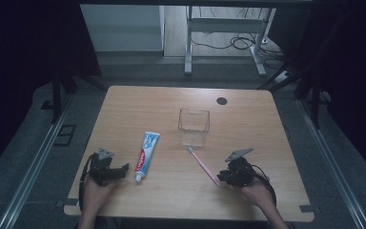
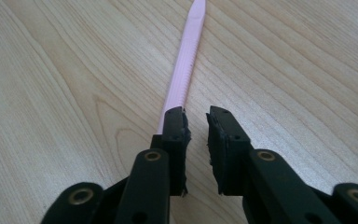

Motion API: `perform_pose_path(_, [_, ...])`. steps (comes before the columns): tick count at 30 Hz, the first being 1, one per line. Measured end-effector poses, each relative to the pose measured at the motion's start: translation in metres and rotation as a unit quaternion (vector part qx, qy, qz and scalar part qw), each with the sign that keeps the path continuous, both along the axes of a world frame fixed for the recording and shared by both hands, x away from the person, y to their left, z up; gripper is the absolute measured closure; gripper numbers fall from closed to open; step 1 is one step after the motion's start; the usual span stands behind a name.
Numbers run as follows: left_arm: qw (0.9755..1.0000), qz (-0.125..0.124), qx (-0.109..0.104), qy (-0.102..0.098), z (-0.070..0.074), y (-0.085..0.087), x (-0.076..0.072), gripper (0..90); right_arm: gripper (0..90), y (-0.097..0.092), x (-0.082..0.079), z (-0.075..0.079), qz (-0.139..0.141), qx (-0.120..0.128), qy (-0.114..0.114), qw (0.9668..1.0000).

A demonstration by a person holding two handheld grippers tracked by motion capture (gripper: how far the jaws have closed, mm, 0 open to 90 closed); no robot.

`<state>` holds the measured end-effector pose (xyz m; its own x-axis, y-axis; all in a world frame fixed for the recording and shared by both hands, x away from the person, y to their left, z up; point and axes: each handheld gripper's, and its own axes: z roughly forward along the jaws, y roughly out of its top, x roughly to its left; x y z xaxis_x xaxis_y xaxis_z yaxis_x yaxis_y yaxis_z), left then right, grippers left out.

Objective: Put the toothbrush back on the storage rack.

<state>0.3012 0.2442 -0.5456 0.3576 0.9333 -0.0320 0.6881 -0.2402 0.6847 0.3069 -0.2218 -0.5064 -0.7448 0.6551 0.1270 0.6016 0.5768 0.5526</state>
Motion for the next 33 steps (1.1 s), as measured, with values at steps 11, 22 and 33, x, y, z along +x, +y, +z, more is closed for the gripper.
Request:
perform_pose_path(11, [1.0, -0.001, 0.001, 0.001, 0.0, 0.0, 0.0, 13.0, 67.4, 0.013, 0.015, 0.01, 0.006, -0.026, 0.037, 0.999])
perform_pose_path(22, [1.0, -0.001, 0.001, 0.001, 0.0, 0.0, 0.0, 13.0, 68.3, 0.042, 0.031, 0.016, 0.032, -0.077, 0.066, 0.9943])
perform_pose_path(33, [1.0, -0.004, 0.002, 0.001, 0.0, 0.0, 0.0, 12.9, 69.7, 0.075, 0.049, 0.011, 0.037, -0.121, 0.087, 0.9882])
